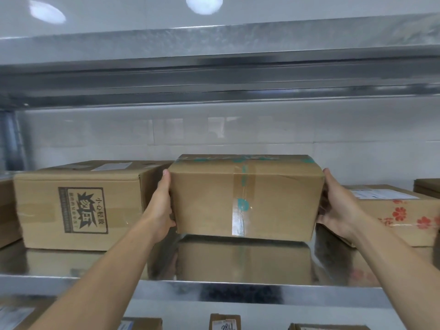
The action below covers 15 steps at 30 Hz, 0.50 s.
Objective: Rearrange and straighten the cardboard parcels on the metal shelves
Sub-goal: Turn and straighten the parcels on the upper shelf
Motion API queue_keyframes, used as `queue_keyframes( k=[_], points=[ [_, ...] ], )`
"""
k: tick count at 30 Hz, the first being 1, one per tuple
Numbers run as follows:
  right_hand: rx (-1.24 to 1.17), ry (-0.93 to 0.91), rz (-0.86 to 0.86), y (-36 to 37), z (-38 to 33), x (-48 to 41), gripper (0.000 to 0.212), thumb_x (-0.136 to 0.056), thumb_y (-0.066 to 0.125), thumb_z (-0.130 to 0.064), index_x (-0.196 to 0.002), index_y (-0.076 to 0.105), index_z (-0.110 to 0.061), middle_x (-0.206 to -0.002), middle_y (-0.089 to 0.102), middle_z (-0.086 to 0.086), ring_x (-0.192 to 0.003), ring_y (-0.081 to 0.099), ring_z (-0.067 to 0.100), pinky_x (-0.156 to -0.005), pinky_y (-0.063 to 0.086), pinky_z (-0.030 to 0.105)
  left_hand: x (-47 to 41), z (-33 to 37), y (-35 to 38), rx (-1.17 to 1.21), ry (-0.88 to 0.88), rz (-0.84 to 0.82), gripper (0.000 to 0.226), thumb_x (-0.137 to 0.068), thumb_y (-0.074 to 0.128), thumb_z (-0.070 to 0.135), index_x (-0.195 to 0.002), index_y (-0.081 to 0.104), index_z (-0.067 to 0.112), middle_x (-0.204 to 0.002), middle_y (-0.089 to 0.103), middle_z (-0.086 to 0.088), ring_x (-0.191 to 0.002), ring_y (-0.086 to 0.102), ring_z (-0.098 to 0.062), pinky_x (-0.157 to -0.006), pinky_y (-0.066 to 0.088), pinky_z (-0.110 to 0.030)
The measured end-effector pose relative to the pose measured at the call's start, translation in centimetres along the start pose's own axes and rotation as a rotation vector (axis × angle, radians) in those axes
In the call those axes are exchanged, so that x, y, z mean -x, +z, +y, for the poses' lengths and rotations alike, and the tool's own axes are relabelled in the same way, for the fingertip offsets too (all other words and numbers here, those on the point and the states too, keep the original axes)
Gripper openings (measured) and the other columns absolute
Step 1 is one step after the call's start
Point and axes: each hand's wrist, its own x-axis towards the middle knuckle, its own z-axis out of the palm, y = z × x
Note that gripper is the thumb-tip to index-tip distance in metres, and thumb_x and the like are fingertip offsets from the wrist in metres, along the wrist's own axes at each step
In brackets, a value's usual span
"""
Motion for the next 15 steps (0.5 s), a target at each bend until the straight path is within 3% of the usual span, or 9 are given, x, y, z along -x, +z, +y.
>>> queue_keyframes(
  k=[3,5,9,15],
  points=[
    [0.031,-0.005,0.006,-0.2,-0.3,-0.1,0.046,-0.102,0.044,-0.061,-0.106,0.069,-0.022,-0.106,0.066,0.005,-0.099,0.062,0.021,-0.094,0.051,0.051,-0.5,-0.1,-0.2,0.008,-0.020,0.005,0.073,-0.095,0.029,0.076,-0.158,0.027,0.038,-0.161,0.035,0.006,-0.151,0.027,-0.030,-0.116,0.025,-0.058],
    [0.070,0.003,0.021,-0.3,-0.6,-0.3,0.046,-0.101,0.047,-0.061,-0.108,0.069,-0.021,-0.115,0.068,0.009,-0.109,0.063,0.025,-0.101,0.050,0.055,-0.8,0.2,-0.3,-0.025,-0.013,0.029,0.077,-0.094,0.031,0.077,-0.159,0.027,0.035,-0.165,0.028,0.003,-0.153,0.022,-0.031,-0.122,0.016,-0.060],
    [0.116,0.011,0.063,-0.3,-0.9,-0.3,0.045,-0.100,0.049,-0.061,-0.110,0.070,-0.022,-0.126,0.068,0.014,-0.119,0.063,0.032,-0.102,0.051,0.056,-0.9,0.8,-0.2,-0.091,0.042,0.075,0.066,-0.096,0.034,0.073,-0.149,0.045,0.035,-0.154,0.046,0.007,-0.145,0.038,-0.020,-0.119,0.027,-0.052],
    [0.073,-0.022,0.050,-0.3,-1.3,0.1,0.036,-0.105,0.046,-0.051,-0.105,0.071,-0.026,-0.111,0.073,0.006,-0.102,0.066,0.024,-0.104,0.050,0.055,-0.9,1.0,-0.2,-0.105,0.126,0.085,0.055,-0.101,0.037,0.062,-0.145,0.051,0.031,-0.136,0.061,0.010,-0.120,0.056,-0.010,-0.107,0.040,-0.040]
  ],
)
